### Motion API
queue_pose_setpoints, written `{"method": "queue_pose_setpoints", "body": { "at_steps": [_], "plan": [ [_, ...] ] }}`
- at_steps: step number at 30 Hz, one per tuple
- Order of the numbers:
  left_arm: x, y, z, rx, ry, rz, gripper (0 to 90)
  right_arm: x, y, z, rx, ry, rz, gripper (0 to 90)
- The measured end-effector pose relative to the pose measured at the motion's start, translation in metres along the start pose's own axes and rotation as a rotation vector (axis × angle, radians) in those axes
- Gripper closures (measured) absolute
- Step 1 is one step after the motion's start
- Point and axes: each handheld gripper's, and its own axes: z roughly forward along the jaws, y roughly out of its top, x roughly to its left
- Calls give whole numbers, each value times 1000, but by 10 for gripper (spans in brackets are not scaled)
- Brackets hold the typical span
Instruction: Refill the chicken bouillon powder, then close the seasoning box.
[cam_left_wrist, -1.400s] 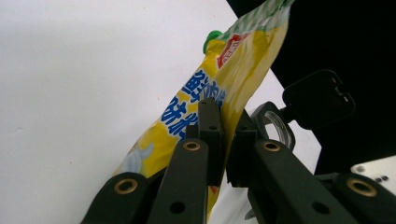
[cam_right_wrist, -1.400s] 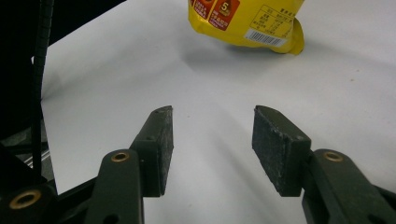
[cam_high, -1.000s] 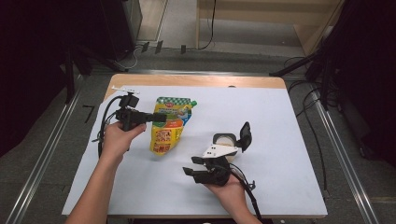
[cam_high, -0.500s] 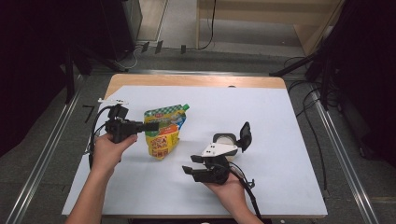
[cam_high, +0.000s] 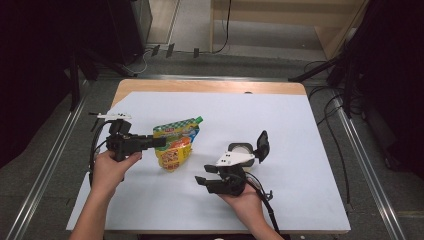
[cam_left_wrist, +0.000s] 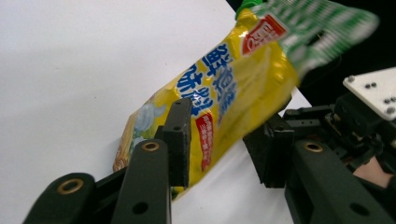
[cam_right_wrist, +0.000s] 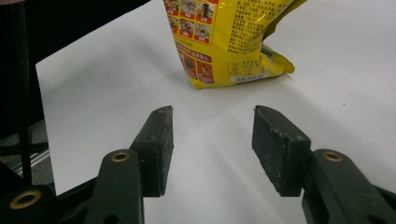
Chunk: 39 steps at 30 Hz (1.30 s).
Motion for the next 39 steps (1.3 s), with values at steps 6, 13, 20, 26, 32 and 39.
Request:
{"method": "queue_pose_setpoints", "body": {
  "at_steps": [6,13,20,26,32,39],
  "plan": [
    [-2,-6,-7,37,26,4,582,-2,1,-2,30,-48,-7,525],
    [9,-11,-15,57,14,-54,543,-7,7,-11,44,-28,44,605],
    [16,-13,-20,41,33,-66,505,-14,12,-21,55,-15,73,681],
    [23,-14,-23,34,47,-80,478,-20,16,-26,64,-3,74,721],
    [27,-15,-21,48,82,-84,479,-25,21,-35,67,-1,82,794],
    [32,-17,-18,48,107,-96,474,-29,32,-52,86,7,82,895]
  ]
}}
